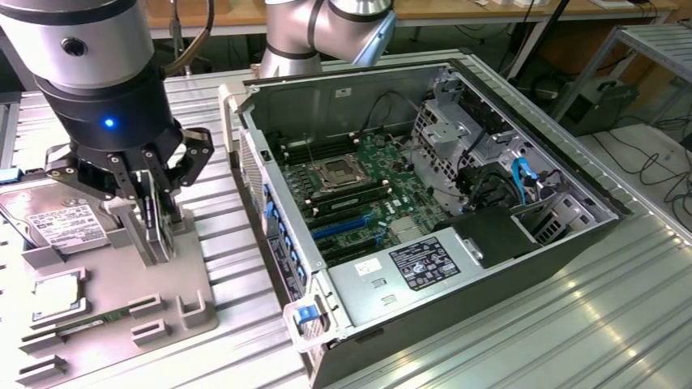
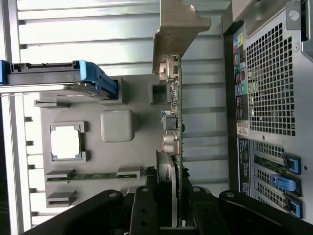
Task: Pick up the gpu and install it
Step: 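Pick up the gpu and move the gpu toward the slot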
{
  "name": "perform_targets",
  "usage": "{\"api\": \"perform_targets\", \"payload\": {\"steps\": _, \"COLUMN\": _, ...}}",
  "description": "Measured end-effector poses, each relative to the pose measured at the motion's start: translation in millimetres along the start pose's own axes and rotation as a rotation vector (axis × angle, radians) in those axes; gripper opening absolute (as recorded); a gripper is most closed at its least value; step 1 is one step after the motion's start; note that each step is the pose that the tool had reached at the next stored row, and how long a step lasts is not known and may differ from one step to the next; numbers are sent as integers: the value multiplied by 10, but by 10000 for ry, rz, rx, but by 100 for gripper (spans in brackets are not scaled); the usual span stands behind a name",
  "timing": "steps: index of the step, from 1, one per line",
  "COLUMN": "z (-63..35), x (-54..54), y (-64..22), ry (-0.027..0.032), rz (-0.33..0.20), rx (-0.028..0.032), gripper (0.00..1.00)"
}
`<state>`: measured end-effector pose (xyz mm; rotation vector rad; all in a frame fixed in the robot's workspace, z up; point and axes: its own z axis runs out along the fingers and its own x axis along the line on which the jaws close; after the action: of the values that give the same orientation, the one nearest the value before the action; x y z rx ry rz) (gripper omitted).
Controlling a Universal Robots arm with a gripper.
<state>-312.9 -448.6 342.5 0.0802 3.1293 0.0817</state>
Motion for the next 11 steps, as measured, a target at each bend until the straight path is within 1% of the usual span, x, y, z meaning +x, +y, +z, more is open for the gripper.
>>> {"api": "perform_targets", "payload": {"steps": 4, "z": -84, "x": -2, "y": 4, "ry": 12, "rz": 1, "rx": 1, "gripper": 28}}
{"api": "perform_targets", "payload": {"steps": 8, "z": -188, "x": -4, "y": 10, "ry": 25, "rz": 1, "rx": 1, "gripper": 28}}
{"api": "perform_targets", "payload": {"steps": 11, "z": -241, "x": -5, "y": 13, "ry": 32, "rz": 1, "rx": 2, "gripper": 28}}
